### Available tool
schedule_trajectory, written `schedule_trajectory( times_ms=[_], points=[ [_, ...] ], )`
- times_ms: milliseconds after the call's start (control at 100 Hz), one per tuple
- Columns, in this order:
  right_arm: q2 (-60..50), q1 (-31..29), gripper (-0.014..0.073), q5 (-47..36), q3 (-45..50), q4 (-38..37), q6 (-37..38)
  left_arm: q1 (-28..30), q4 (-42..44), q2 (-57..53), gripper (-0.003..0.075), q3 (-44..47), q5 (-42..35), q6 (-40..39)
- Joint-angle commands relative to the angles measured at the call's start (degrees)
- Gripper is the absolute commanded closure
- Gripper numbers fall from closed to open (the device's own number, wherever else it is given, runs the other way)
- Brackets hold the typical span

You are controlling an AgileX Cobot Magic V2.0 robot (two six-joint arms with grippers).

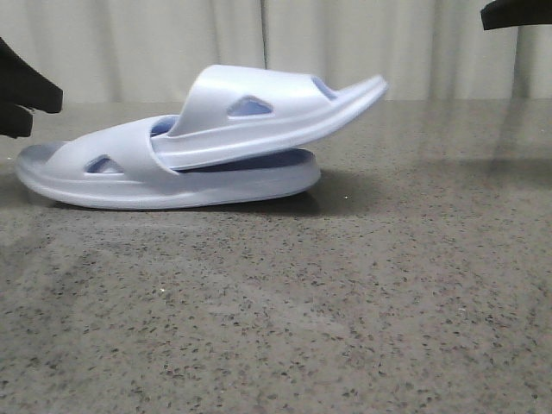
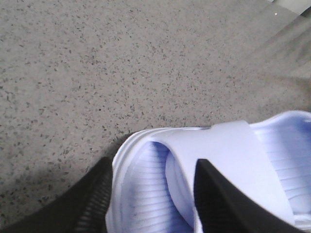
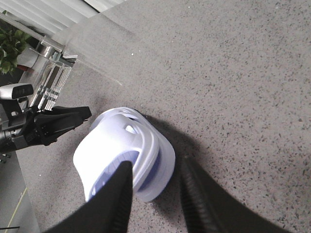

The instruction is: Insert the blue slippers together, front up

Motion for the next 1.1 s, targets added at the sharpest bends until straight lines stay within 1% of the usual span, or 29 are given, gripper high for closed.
schedule_trajectory(
  times_ms=[0, 70, 120, 170, 220, 240, 260, 290, 330, 340, 360, 390, 400, 410, 440, 500, 570, 660, 710, 780, 860, 950, 960, 1020, 1090],
  points=[
    [-2.3, -0.5, 0.0403, 7.1, -1.6, 2.7, -0.1, 0.8, 0.5, -1.6, 0.0276, -2.6, 1.7, 0.5],
    [-2.3, -0.5, 0.0403, 7.1, -1.6, 2.1, -0.1, 2.0, 3.5, -2.0, 0.0276, -4.3, 4.1, 0.5],
    [-2.3, -0.5, 0.042, 7.1, -1.6, 2.0, -0.1, 3.0, 4.2, -2.4, 0.0277, -5.7, 6.4, 0.5],
    [-2.3, -0.5, 0.0474, 7.1, -1.6, 2.0, -0.1, 4.0, 4.2, -3.1, 0.0283, -7.2, 8.6, 0.4],
    [-2.3, -0.5, 0.0572, 7.1, -1.6, 2.0, -0.1, 4.7, 4.3, -4.0, 0.0305, -8.8, 10.5, 0.2],
    [-2.3, -0.5, 0.0599, 7.1, -1.6, 2.0, -0.1, 4.9, 4.4, -4.4, 0.0321, -9.4, 11.1, 0.0],
    [-2.3, -0.5, 0.0657, 7.1, -1.6, 2.0, -0.1, 5.1, 4.5, -4.9, 0.0343, -10.0, 11.4, -0.1],
    [-2.3, -0.4, 0.0703, 7.0, -1.5, 2.0, 0.1, 5.1, 5.2, -5.6, 0.0383, -10.7, 11.4, -1.1],
    [-2.5, -0.4, 0.0689, 6.5, -1.5, 2.0, 1.1, 5.1, 5.9, -6.8, 0.0462, -11.6, 10.7, -2.3],
    [-2.5, -0.4, 0.0683, 6.4, -1.5, 2.0, 1.1, 5.1, 6.2, -7.0, 0.0492, -11.9, 10.7, -2.6],
    [-2.6, -0.4, 0.0676, 6.3, -1.3, 2.1, 1.1, 5.1, 6.8, -7.6, 0.0523, -12.1, 10.5, -2.9],
    [-2.9, -0.3, 0.0672, 5.7, -1.2, 2.1, 1.1, 5.1, 7.5, -8.7, 0.0606, -12.6, 10.2, -3.0],
    [-3.0, -0.3, 0.0672, 5.6, -1.1, 2.1, 1.1, 5.1, 7.7, -8.9, 0.0623, -12.6, 10.1, -3.0],
    [-3.2, -0.1, 0.0673, 5.5, -0.9, 2.1, 1.1, 5.1, 7.9, -9.1, 0.0658, -12.7, 10.1, -3.0],
    [-3.9, 0.2, 0.0673, 4.1, -0.5, 2.1, 1.2, 5.0, 8.3, -10.3, 0.0703, -12.8, 9.6, -3.0],
    [-5.7, 1.2, 0.0672, 0.9, 0.9, 2.1, 1.2, 5.0, 8.5, -12.3, 0.0705, -12.8, 7.8, -3.0],
    [-8.8, 3.4, 0.0672, -4.9, 3.2, 1.5, 1.2, 5.0, 8.7, -14.9, 0.0705, -12.8, 5.2, -3.0],
    [-14.1, 7.2, 0.0672, -15.7, 6.6, -1.2, 1.1, 5.0, 9.4, -18.5, 0.0705, -12.5, 0.3, -3.1],
    [-17.3, 10.5, 0.0672, -22.3, 8.5, -3.4, 1.1, 5.0, 10.6, -20.6, 0.0705, -12.1, -2.3, -3.1],
    [-22.1, 15.2, 0.0672, -31.6, 11.5, -4.6, 1.1, 4.6, 11.4, -23.7, 0.0705, -10.5, -6.6, -3.1],
    [-27.1, 20.7, 0.0672, -42.3, 14.7, -4.9, 1.1, 3.3, 12.3, -27.3, 0.0705, -7.2, -14.0, -3.1],
    [-32.1, 27.0, 0.0672, -50.5, 18.5, -5.8, 1.1, 0.7, 12.8, -30.9, 0.0705, -2.2, -21.7, -3.0],
    [-32.8, 27.4, 0.0672, -52.1, 19.1, -6.0, 1.1, 0.2, 12.8, -31.2, 0.0705, -1.8, -22.2, -2.9],
    [-35.5, 31.1, 0.0672, -55.3, 21.6, -6.5, 1.1, -1.7, 12.9, -34.0, 0.0705, 1.8, -25.2, -1.9],
    [-38.7, 34.5, 0.0672, -59.8, 25.1, -6.8, 1.1, -4.2, 12.9, -37.7, 0.0705, 5.6, -26.6, -1.1]
  ],
)
